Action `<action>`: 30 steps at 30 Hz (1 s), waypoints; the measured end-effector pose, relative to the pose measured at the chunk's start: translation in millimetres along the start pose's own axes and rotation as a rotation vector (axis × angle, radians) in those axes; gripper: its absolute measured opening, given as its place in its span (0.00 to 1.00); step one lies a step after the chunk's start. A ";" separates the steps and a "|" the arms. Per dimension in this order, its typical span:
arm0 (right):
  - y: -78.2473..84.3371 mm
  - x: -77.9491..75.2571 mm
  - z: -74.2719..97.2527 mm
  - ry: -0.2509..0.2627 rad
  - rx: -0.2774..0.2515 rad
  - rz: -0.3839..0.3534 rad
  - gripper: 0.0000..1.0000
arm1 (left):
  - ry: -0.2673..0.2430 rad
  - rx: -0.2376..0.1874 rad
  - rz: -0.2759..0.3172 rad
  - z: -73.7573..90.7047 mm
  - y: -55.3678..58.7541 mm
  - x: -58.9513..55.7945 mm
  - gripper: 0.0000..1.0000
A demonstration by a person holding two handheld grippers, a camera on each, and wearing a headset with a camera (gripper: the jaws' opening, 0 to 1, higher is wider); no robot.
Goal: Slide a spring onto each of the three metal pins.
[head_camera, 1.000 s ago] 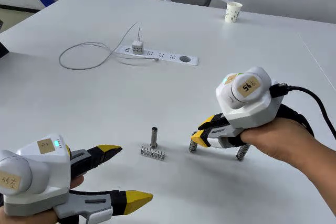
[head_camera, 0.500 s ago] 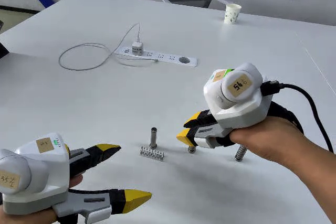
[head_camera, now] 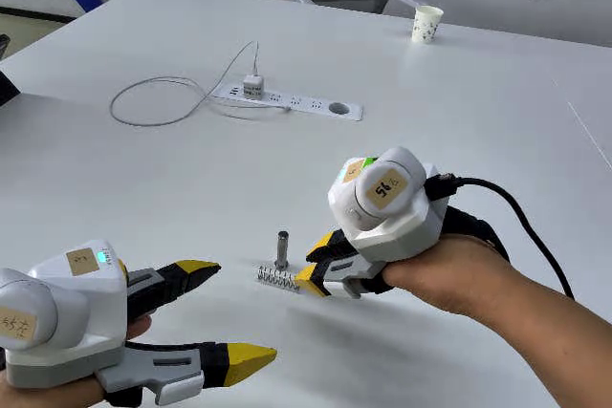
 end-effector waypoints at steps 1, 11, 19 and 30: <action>1.2 -0.1 -2.2 -0.001 0.001 0.001 0.17 | -0.001 0.000 0.001 0.1 0.1 0.1 0.74; 14.2 -2.6 -19.2 -0.013 0.051 0.007 0.17 | 0.000 0.005 0.002 0.6 1.1 1.1 0.74; 19.2 -6.1 -25.7 -0.013 0.059 -0.003 0.15 | -0.002 0.006 0.005 1.4 1.9 2.7 0.74; 22.3 -5.6 -29.5 -0.018 0.052 -0.011 0.14 | -0.003 0.009 0.009 1.5 4.3 5.3 0.74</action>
Point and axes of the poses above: the centre of the closed fingertips' face, and the gripper's own axes: z roughly backward along the fingers, x roughly to its left, y roughly out of its underside, the point moved 4 cm from there along z, roughly backward along the fingers, and after that the axes turned 6 degrees about -x, right-handed, at the moved point
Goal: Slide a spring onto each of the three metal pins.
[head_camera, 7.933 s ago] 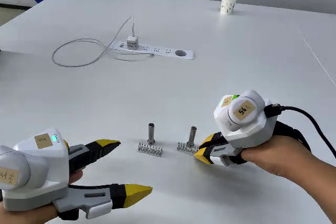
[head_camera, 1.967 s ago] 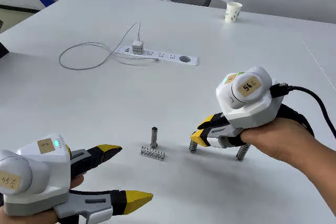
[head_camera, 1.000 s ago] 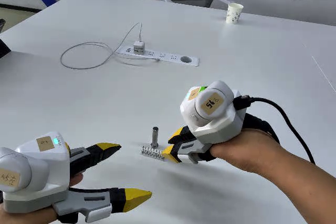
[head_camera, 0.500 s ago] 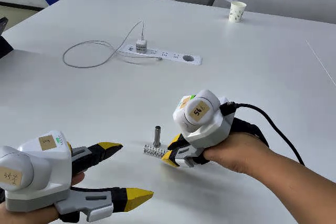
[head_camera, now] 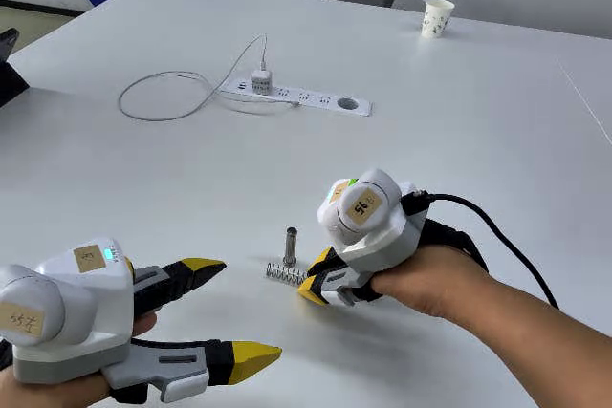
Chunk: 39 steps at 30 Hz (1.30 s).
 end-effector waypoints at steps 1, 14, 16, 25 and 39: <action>0.0 0.0 -0.2 -0.001 -0.001 -0.001 0.14 | 0.000 0.000 0.000 -0.1 0.0 0.0 0.74; -6.3 3.2 3.1 -0.002 0.000 0.018 0.12 | -0.002 -0.002 0.007 -0.6 1.9 0.7 0.73; -8.3 3.7 4.5 0.002 0.003 0.036 0.12 | 0.001 -0.002 0.007 -1.2 1.9 0.0 0.73; -19.7 4.2 14.9 0.019 -0.001 0.058 0.12 | 0.008 -0.004 0.002 -1.6 -0.1 -0.6 0.73; -30.2 7.1 27.3 0.024 0.006 0.075 0.12 | 0.009 -0.010 -0.006 -0.1 -2.9 -2.0 0.73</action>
Point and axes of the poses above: the centre of the closed fingertips' face, and the gripper's own axes: z roughly backward along the fingers, x roughly to its left, y roughly out of its underside, the point moved 4 cm from there along z, roughly backward along the fingers, and after that the axes turned 6 degrees about -x, right-handed, at the moved point
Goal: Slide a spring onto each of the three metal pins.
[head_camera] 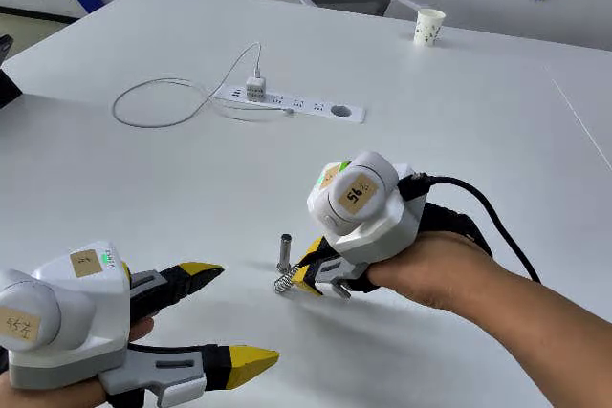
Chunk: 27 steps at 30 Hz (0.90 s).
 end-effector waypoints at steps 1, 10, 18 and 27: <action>-0.6 0.1 0.6 -0.001 -0.001 0.001 0.12 | 0.000 0.000 -0.001 0.1 0.1 0.0 0.73; -8.7 1.7 7.5 -0.009 0.006 0.010 0.12 | -0.003 -0.004 -0.002 0.6 -0.6 -1.2 0.73; -15.7 2.2 14.1 -0.011 0.013 0.029 0.12 | -0.001 -0.007 -0.002 0.5 -0.9 -1.7 0.73; -32.1 -8.3 32.0 -0.006 0.007 0.035 0.12 | -0.001 -0.011 -0.002 0.5 -1.5 -2.2 0.73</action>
Point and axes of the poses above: the centre of the closed fingertips' face, and the gripper's own axes: z roughly backward along the fingers, x roughly to its left, y roughly out of its underside, the point moved 4 cm from there along z, roughly backward along the fingers, and after that the axes turned 6 degrees about -x, right-handed, at the moved point
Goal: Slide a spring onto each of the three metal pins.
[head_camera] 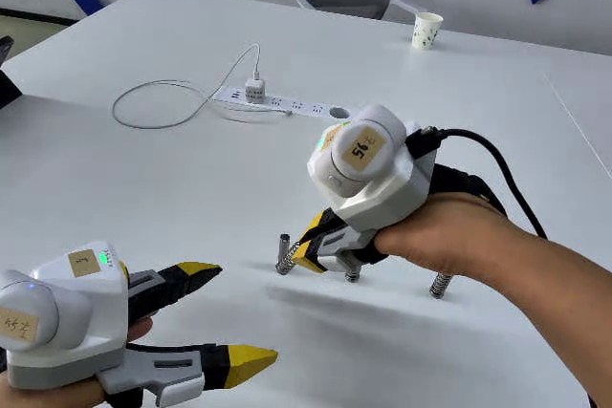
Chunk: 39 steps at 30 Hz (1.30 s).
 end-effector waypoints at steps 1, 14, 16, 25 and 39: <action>-1.4 -0.9 1.4 0.000 0.000 0.001 0.12 | 0.000 0.000 0.000 -0.1 -0.1 -0.1 0.73; -17.7 -15.6 13.1 0.014 0.034 0.062 0.12 | -0.001 -0.008 -0.003 -0.3 -1.9 0.5 0.73; -19.6 -18.0 13.2 0.015 0.043 0.072 0.12 | -0.002 -0.008 -0.003 0.0 -2.3 0.5 0.73; -23.6 -26.3 7.0 -0.004 0.088 0.107 0.12 | -0.011 -0.014 -0.002 1.9 -3.5 1.3 0.73; -22.4 -27.5 -5.5 -0.048 0.165 0.143 0.12 | -0.014 -0.014 0.005 2.2 -2.5 3.7 0.73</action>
Point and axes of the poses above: the centre of the closed fingertips' face, and the gripper's own axes: z roughly backward along the fingers, x roughly to its left, y roughly out of its underside, the point moved 4 cm from there along z, roughly backward along the fingers, and after that the axes turned 6 degrees about -x, right-handed, at the moved point
